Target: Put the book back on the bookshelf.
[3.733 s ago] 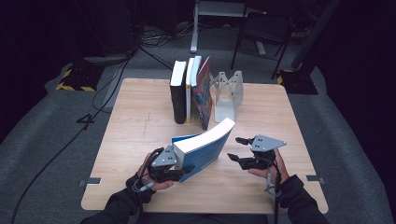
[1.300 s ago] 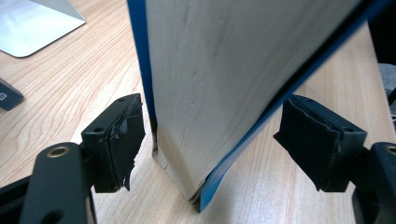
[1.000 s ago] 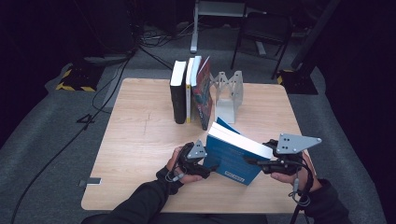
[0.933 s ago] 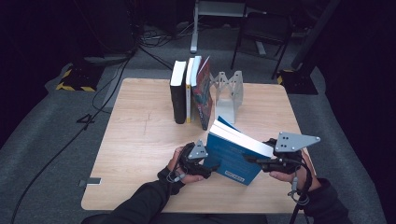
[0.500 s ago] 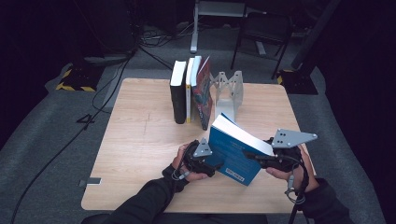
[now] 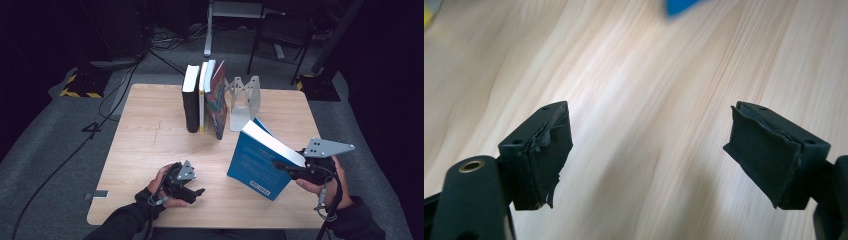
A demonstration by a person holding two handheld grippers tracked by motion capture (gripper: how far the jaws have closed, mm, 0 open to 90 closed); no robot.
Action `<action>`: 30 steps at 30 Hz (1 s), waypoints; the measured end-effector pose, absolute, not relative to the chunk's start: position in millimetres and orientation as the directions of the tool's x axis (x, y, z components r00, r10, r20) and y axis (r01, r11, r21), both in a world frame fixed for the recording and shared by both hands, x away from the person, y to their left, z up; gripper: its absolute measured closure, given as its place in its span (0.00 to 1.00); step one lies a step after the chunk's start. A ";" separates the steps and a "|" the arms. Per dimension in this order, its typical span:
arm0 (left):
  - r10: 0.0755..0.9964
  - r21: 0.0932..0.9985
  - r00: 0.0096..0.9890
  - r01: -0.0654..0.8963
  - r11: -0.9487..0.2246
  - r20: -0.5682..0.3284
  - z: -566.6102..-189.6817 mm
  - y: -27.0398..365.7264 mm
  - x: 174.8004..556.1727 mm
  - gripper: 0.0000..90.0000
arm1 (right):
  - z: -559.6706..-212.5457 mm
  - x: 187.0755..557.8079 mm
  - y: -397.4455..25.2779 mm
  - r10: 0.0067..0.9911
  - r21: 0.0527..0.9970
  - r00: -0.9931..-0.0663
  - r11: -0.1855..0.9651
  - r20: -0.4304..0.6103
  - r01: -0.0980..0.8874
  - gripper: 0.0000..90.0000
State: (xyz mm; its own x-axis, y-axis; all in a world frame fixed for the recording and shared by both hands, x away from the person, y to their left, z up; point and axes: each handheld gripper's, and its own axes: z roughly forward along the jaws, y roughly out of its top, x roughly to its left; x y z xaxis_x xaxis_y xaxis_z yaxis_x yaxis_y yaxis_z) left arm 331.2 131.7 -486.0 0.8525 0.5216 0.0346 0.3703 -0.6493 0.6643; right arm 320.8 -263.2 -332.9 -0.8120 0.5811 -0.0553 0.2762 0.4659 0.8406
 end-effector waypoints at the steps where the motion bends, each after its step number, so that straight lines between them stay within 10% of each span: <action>1: 0.535 0.656 0.844 0.380 -0.652 0.042 -488.3 136.2 328.8 0.20 | -333.0 320.7 -265.4 0.585 0.841 -0.810 0.463 -0.053 0.279 0.67; 30: 0.582 0.685 0.813 0.431 -0.588 -0.013 -504.5 161.8 328.7 0.15 | -283.8 358.5 -243.5 0.622 0.757 -0.770 0.568 -0.138 0.323 0.67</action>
State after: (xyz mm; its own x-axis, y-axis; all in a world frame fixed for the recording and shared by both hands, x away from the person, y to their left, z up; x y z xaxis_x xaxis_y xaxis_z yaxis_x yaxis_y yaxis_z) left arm 328.7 161.8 -504.5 0.8134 0.5816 -0.0133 0.4313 -0.5875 0.6847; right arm 358.5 -243.5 -283.8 -0.7705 0.6223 -0.1383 0.3230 0.5681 0.7570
